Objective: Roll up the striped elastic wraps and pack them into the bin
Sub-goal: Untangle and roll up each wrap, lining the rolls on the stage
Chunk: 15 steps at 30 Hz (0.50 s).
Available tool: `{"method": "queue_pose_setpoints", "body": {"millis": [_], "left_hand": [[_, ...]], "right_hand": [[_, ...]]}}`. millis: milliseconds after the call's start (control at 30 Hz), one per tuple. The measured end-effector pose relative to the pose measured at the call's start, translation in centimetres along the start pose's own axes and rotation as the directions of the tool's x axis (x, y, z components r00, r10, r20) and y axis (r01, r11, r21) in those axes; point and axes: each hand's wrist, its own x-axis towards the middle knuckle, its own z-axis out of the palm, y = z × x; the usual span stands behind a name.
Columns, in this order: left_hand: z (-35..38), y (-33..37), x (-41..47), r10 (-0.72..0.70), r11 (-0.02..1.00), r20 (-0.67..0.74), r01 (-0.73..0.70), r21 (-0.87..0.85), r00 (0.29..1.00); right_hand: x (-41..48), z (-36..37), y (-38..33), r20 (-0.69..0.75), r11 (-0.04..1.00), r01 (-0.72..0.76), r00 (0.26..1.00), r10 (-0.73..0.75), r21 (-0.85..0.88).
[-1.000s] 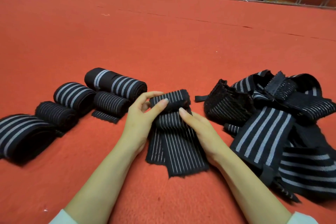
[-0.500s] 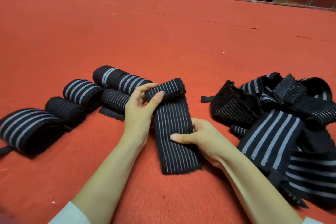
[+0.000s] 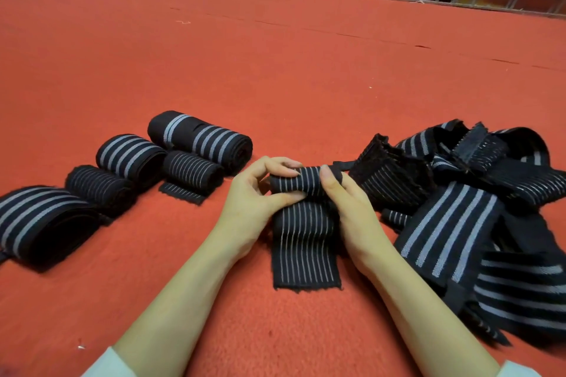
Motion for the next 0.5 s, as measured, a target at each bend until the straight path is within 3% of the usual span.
{"method": "queue_pose_setpoints", "body": {"millis": [100, 267, 367, 500], "left_hand": [[0.15, 0.48, -0.14, -0.046, 0.999, 0.049, 0.046, -0.011, 0.998], [0.16, 0.77, -0.26, -0.279, 0.960, 0.055, 0.279, 0.000, 0.959], [-0.13, 0.75, -0.18, -0.243, 0.970, 0.006, 0.243, 0.009, 0.970], [-0.28, 0.65, -0.37, -0.177, 0.983, 0.060, 0.174, 0.055, 0.982]], "right_hand": [[0.08, 0.01, 0.21, -0.021, 0.999, -0.009, 1.000, 0.010, 0.037], [-0.11, -0.33, 0.24, -0.005, 1.000, 0.022, 1.000, -0.022, 0.017], [0.10, -0.45, 0.44, 0.024, 0.999, -0.010, 1.000, 0.009, 0.049], [0.15, -0.70, 0.25, -0.029, 0.998, 0.038, 0.999, -0.039, -0.046]]}}
